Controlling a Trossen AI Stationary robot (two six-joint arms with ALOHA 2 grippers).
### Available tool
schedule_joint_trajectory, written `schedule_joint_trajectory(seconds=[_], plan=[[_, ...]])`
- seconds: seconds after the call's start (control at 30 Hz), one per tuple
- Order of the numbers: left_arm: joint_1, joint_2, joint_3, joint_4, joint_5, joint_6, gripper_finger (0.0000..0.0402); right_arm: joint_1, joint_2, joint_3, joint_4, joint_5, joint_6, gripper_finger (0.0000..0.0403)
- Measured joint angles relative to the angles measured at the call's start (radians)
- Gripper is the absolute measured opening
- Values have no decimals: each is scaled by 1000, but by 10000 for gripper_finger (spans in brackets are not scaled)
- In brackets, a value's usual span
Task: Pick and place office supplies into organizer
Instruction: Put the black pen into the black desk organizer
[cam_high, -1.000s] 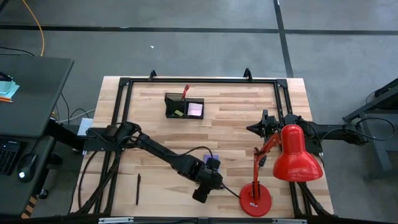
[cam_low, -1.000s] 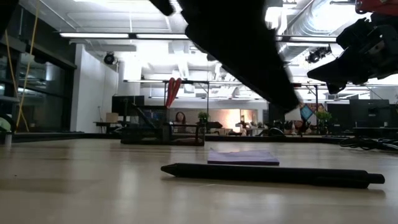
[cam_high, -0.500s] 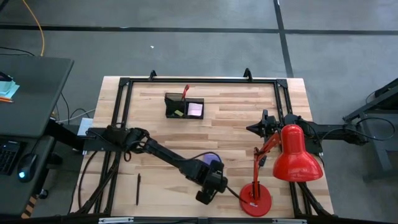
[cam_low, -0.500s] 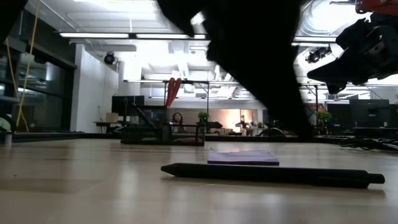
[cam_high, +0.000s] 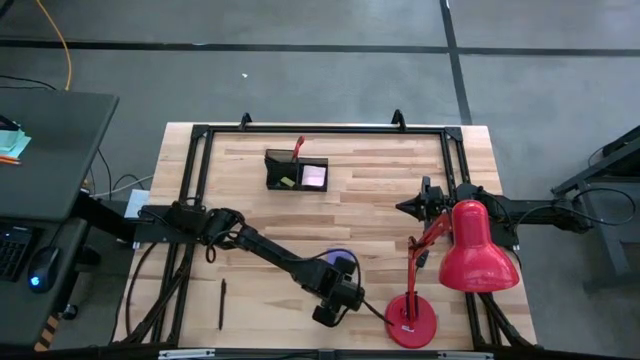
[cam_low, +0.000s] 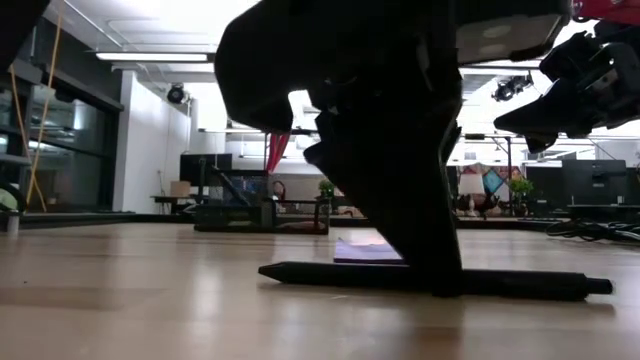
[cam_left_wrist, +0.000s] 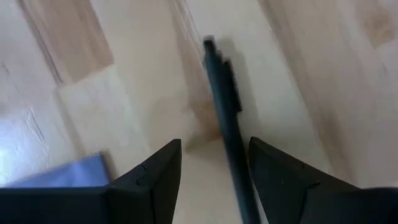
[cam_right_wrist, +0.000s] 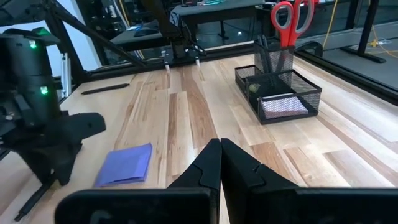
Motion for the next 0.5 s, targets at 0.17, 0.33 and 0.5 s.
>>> schedule_joint_trajectory(seconds=[0.17, 0.33, 0.5], plan=[[8, -1, 0, -23, -2, -38, 172, 0, 0, 0, 1, 0, 0, 0], [10, -1, 0, -33, 26, -54, 172, 0, 1, 0, 0, 0, 0, 0], [13, -1, 0, -45, 41, -55, 172, 0, 1, 0, -1, 0, 0, 0]])
